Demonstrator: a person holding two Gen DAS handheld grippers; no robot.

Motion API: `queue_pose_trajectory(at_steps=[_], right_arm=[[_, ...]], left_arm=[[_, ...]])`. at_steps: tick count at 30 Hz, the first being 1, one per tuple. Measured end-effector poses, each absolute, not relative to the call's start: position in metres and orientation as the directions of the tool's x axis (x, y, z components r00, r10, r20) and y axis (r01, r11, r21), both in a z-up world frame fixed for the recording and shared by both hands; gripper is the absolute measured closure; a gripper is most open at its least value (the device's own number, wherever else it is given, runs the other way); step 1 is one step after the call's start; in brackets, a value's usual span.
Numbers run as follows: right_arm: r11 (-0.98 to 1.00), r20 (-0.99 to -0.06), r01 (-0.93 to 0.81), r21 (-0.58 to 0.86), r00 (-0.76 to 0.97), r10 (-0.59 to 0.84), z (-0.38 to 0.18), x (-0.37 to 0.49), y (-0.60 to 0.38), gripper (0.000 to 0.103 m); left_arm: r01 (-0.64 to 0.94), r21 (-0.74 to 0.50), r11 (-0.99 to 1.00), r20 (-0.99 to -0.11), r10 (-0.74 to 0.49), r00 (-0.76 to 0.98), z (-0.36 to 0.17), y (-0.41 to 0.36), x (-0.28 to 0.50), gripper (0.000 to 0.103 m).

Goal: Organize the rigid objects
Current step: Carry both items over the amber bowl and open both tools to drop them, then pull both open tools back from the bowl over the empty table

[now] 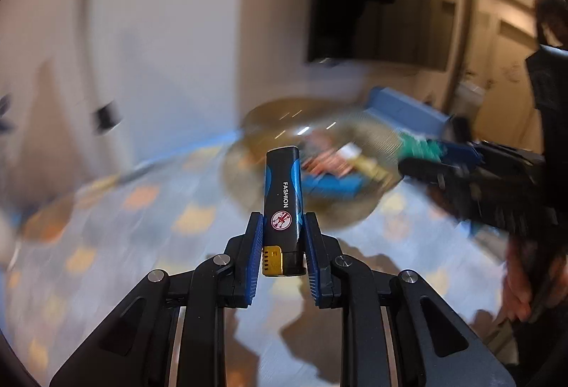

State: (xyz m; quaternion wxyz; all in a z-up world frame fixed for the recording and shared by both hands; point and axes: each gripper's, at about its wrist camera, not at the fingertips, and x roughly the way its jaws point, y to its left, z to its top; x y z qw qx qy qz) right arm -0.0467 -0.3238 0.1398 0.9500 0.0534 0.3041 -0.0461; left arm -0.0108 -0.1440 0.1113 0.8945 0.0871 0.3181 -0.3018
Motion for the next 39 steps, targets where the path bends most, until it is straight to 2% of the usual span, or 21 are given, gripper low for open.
queue_pose_trajectory(at_steps=[2, 6, 7, 8, 9, 10, 12, 16, 18, 20, 23, 26, 30, 33, 35, 39], right_arm=[[0.977, -0.605, 0.184, 0.108, 0.792, -0.082, 0.148, -0.027, -0.355, 0.056], [0.961, -0.606, 0.243, 0.135, 0.787, -0.114, 0.153, 0.0, -0.383, 0.056], [0.962, -0.603, 0.242, 0.127, 0.789, -0.119, 0.153, 0.005, -0.384, 0.053], [0.964, -0.605, 0.247, 0.101, 0.784, -0.137, 0.152, 0.014, -0.385, 0.047], [0.964, -0.608, 0.253, 0.085, 0.779, -0.151, 0.152, 0.02, -0.385, 0.035], [0.965, -0.607, 0.255, 0.068, 0.777, -0.163, 0.152, 0.025, -0.387, 0.032], [0.966, -0.6, 0.251, 0.065, 0.783, -0.163, 0.155, 0.025, -0.39, 0.032], [0.965, -0.591, 0.237, 0.115, 0.797, -0.125, 0.16, 0.013, -0.386, 0.031], [0.968, -0.595, 0.202, 0.152, 0.8, -0.074, 0.16, 0.005, -0.374, 0.026], [0.969, -0.595, 0.156, 0.19, 0.803, -0.013, 0.159, -0.002, -0.355, 0.018], [0.971, -0.61, 0.051, 0.232, 0.785, 0.105, 0.149, -0.009, -0.312, 0.017], [0.98, -0.671, -0.054, 0.191, 0.721, 0.171, 0.122, -0.011, -0.249, 0.017], [0.99, -0.733, -0.125, 0.059, 0.668, 0.128, 0.07, -0.015, -0.176, 0.017], [0.992, -0.714, -0.129, -0.01, 0.695, 0.083, 0.045, -0.022, -0.149, 0.017], [0.993, -0.712, -0.117, 0.026, 0.695, 0.1, 0.029, -0.023, -0.149, 0.017], [0.998, -0.767, -0.041, 0.049, 0.638, 0.064, 0.01, -0.012, -0.155, 0.017]], left_arm=[[0.64, -0.055, 0.766, -0.606, -0.535, 0.588, 0.124, -0.169, 0.004, 0.084], [0.663, 0.002, 0.748, -0.613, -0.523, 0.592, 0.127, -0.218, 0.033, 0.083], [0.665, -0.01, 0.747, -0.613, -0.53, 0.586, 0.127, -0.227, 0.04, 0.073], [0.661, -0.016, 0.75, -0.612, -0.53, 0.586, 0.126, -0.237, 0.049, 0.045], [0.656, -0.003, 0.755, -0.61, -0.521, 0.597, 0.126, -0.242, 0.052, 0.03], [0.655, 0.039, 0.755, -0.609, -0.502, 0.615, 0.123, -0.25, 0.055, 0.018], [0.655, 0.062, 0.753, -0.632, -0.478, 0.61, 0.116, -0.252, 0.053, 0.018], [0.599, 0.096, 0.795, -0.613, -0.427, 0.665, 0.11, -0.219, 0.04, 0.018], [0.549, 0.115, 0.828, -0.605, -0.38, 0.7, 0.118, -0.191, 0.03, 0.015], [0.509, 0.156, 0.847, -0.574, -0.341, 0.744, 0.129, -0.165, 0.017, 0.004], [0.438, 0.234, 0.868, -0.505, -0.276, 0.818, 0.148, -0.124, -0.012, 0.001], [0.33, 0.239, 0.913, -0.468, -0.19, 0.863, 0.164, -0.081, -0.036, 0.001], [0.114, 0.203, 0.973, -0.419, -0.019, 0.908, 0.163, -0.016, -0.074, 0.001], [0.062, 0.216, 0.974, -0.479, 0.05, 0.876, 0.14, 0.011, -0.077, 0.001], [0.044, 0.212, 0.976, -0.526, 0.076, 0.847, 0.121, 0.017, -0.073, 0.001], [0.087, 0.092, 0.992, -0.601, -0.015, 0.799, 0.083, 0.021, -0.052, 0.001]])
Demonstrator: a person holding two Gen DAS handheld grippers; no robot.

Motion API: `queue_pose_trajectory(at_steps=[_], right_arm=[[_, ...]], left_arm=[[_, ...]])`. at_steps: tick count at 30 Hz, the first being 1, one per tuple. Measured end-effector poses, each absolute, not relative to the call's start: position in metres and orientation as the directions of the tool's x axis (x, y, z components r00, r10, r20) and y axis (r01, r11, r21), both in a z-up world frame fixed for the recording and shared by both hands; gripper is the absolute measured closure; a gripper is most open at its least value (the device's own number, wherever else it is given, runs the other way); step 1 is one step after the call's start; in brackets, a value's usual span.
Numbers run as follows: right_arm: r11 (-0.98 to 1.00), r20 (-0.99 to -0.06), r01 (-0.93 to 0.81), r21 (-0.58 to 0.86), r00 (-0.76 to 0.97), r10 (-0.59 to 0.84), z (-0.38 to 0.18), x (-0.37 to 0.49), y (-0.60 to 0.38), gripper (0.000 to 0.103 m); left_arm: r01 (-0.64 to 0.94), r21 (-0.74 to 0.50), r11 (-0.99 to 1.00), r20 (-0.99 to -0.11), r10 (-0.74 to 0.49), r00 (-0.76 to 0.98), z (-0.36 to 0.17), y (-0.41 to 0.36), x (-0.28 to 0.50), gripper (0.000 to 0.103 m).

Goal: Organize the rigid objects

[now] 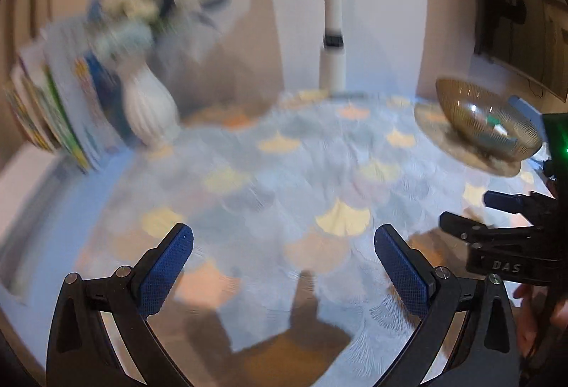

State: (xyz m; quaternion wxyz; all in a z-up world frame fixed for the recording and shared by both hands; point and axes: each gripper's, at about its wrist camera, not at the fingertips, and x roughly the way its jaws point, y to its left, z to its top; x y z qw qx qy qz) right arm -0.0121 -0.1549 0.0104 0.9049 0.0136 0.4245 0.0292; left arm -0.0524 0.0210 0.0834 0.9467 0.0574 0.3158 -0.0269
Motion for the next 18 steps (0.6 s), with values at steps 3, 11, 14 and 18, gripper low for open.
queue_pose_trajectory(at_steps=[3, 11, 14, 18], right_arm=[[0.998, -0.795, 0.001, 0.069, 0.604, 0.054, 0.002, -0.004, -0.164, 0.017], [0.999, -0.809, -0.016, -0.042, 0.588, -0.024, -0.005, 0.0, -0.147, 0.016], [0.999, -0.81, -0.019, -0.027, 0.586, -0.011, -0.004, 0.001, -0.149, 0.015], [0.999, -0.801, -0.013, 0.045, 0.597, 0.044, -0.001, 0.0, -0.159, 0.015]], left_arm=[[0.092, 0.056, 0.994, -0.674, -0.03, 0.738, 0.054, 0.015, -0.028, 0.001], [0.101, 0.12, 0.988, -0.772, 0.028, 0.635, 0.014, -0.007, -0.011, 0.0], [0.098, 0.047, 0.994, -0.813, -0.019, 0.582, 0.008, 0.002, -0.005, 0.0], [0.089, 0.011, 0.996, -0.819, -0.042, 0.572, 0.007, 0.009, -0.005, 0.0]])
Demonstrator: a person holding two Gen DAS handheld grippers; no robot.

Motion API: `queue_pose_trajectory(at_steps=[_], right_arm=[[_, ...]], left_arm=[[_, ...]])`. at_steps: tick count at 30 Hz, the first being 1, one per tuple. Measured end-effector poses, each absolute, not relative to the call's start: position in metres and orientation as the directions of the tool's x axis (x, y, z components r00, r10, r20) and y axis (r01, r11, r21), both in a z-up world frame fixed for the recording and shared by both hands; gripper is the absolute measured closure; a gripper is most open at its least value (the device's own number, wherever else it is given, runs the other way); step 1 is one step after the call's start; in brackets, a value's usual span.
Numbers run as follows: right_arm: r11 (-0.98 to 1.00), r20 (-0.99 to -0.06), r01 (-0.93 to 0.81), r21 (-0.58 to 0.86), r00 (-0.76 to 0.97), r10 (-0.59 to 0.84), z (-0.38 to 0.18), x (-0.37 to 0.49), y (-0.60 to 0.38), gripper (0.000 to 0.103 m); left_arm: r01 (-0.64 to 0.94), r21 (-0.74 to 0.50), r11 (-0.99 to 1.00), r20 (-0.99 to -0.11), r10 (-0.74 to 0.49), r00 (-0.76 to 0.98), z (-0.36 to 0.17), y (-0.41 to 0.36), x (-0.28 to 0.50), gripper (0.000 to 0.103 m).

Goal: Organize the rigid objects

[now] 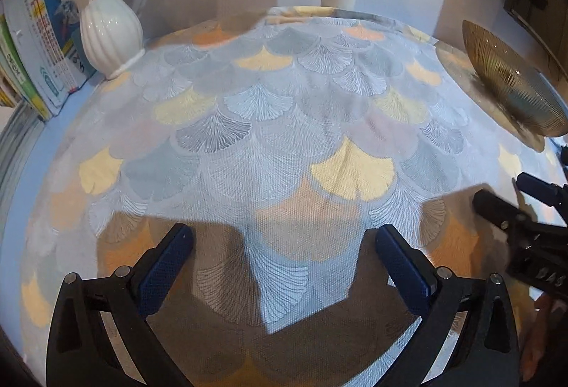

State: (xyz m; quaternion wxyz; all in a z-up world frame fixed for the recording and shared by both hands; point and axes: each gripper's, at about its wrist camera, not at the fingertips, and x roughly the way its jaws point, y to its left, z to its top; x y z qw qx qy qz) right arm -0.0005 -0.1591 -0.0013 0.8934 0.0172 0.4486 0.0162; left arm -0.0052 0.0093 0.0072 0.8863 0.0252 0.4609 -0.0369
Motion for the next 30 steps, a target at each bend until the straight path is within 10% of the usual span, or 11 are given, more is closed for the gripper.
queue_pose_trajectory(at_steps=[30], right_arm=[[0.987, -0.791, -0.029, 0.157, 0.594, 0.143, -0.001, 0.004, -0.169, 0.007]], left_arm=[[0.048, 0.005, 0.999, -0.809, -0.024, 0.588, 0.005, 0.009, 0.002, 0.0]])
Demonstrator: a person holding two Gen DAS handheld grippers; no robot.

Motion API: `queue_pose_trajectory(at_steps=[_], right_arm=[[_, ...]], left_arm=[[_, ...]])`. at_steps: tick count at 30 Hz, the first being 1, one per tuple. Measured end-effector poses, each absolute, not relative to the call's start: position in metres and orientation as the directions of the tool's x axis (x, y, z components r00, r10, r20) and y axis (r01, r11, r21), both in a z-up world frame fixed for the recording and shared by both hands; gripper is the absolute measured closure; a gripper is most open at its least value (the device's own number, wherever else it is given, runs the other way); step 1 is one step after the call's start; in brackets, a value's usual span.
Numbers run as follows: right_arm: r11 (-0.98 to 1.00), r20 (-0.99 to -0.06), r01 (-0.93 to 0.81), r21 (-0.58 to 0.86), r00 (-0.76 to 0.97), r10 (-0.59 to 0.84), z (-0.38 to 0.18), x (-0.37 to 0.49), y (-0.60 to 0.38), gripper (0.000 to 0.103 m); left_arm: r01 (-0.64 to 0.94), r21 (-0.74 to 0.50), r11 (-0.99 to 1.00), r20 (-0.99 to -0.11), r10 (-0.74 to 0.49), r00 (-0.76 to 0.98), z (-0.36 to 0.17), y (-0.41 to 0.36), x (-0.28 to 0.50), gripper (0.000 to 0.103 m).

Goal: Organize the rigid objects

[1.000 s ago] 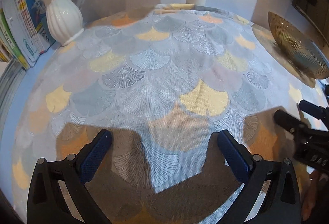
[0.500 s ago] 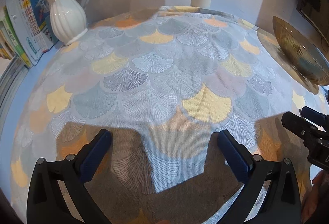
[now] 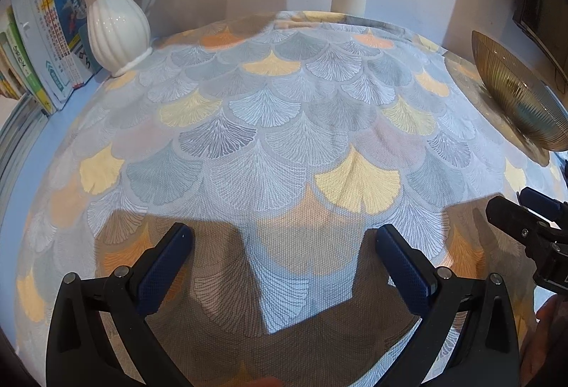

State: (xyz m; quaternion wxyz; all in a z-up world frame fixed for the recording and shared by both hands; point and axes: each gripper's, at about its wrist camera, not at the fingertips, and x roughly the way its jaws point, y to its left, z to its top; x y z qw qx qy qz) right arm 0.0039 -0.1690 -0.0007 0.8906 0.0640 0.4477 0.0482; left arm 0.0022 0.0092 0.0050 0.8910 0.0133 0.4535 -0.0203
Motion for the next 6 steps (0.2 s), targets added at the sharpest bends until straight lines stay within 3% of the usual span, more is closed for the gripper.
queue_pose_trajectory(at_steps=[6], right_arm=[[0.991, -0.798, -0.025, 0.135, 0.59, 0.124, -0.002, 0.0056, -0.1672, 0.005]], left_arm=[[0.048, 0.005, 0.999, -0.807, -0.025, 0.59, 0.0053, 0.0092, 0.0019, 0.0]])
